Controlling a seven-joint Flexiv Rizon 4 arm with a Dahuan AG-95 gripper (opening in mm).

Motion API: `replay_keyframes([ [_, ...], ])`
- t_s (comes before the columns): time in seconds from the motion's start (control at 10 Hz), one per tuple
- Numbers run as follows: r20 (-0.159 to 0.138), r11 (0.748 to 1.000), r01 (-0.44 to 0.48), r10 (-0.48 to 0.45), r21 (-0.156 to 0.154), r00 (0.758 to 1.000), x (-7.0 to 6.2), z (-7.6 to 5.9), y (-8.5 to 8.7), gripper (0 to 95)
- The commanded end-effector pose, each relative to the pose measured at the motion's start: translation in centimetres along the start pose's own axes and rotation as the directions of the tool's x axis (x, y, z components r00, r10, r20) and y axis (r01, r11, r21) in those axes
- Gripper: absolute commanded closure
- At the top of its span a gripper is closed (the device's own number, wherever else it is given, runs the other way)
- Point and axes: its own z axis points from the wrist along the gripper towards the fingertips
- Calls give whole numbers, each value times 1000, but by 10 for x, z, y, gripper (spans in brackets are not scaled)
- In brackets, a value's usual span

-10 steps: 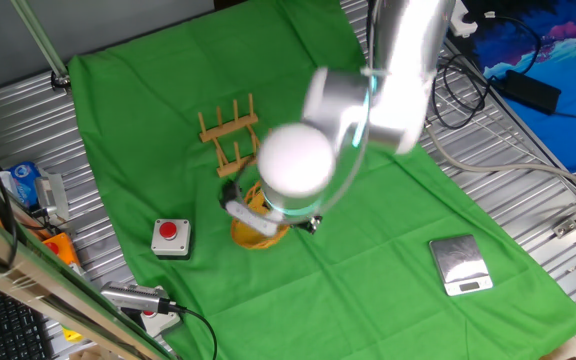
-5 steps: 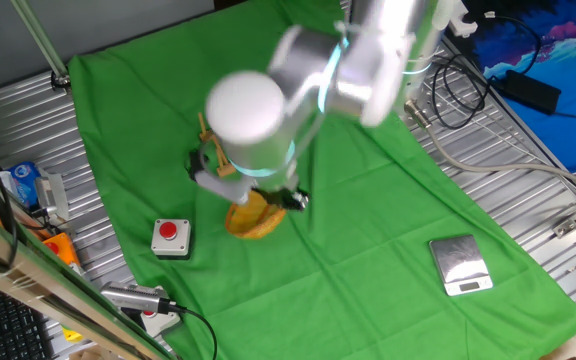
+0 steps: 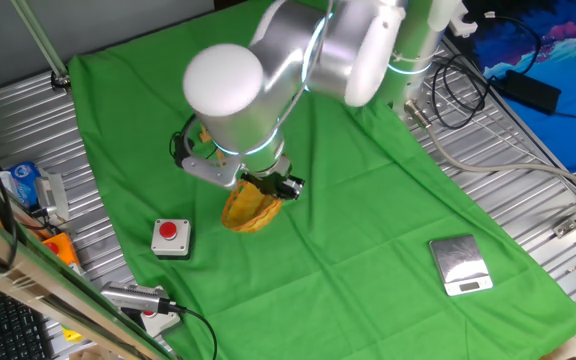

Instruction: Put the dish on the dish rack

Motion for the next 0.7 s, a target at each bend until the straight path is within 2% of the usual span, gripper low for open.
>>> replay_keyframes([
  [0.1, 19, 1000, -3, 4, -28, 1000, 1, 0, 1, 950],
  [0.4, 32, 999, -27, 28, -35, 999, 1, 0, 1, 950],
  [0.7, 33, 993, -115, 116, -33, 993, 1, 0, 1, 950],
])
